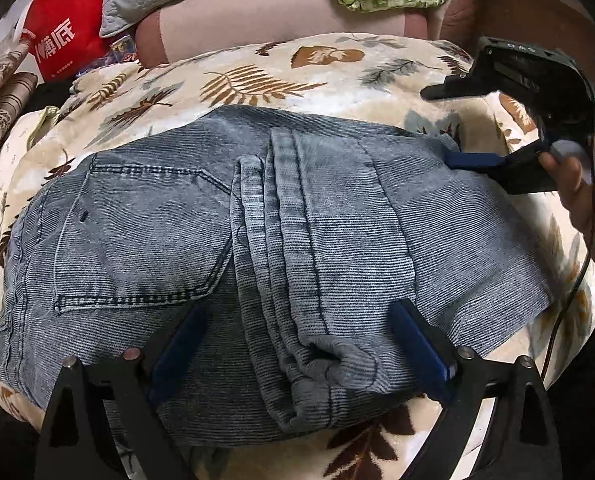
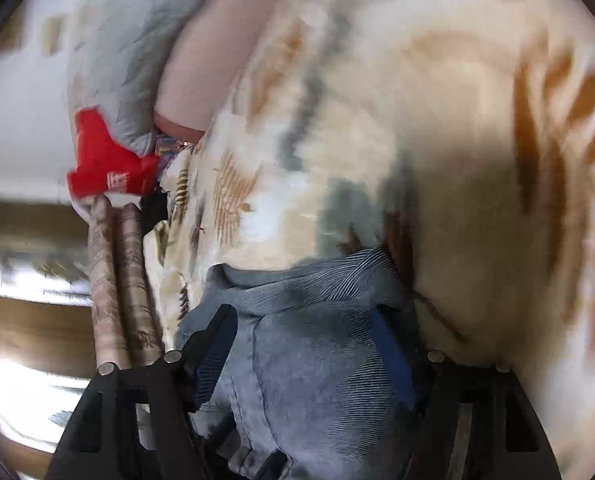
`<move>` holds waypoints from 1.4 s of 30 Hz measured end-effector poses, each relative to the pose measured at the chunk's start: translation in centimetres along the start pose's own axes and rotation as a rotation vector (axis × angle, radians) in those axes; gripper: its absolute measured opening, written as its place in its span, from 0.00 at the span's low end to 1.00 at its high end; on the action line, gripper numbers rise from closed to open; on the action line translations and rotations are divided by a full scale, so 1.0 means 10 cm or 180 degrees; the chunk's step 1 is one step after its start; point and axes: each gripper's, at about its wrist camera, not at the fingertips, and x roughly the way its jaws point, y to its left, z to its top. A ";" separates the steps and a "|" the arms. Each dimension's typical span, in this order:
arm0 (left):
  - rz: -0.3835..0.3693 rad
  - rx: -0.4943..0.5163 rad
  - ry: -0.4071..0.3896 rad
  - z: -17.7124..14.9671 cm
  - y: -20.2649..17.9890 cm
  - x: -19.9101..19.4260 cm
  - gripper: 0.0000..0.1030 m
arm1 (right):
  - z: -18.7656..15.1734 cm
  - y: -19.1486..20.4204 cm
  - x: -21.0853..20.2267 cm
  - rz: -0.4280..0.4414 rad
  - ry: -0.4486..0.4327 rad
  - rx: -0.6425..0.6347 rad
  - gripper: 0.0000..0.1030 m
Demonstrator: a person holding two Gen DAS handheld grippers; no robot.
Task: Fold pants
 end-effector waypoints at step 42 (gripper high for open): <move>0.0239 -0.1427 -0.0650 -0.09 1.46 -0.63 0.95 | -0.23 1.87 1.50 -0.1404 0.0560 -0.2121 0.73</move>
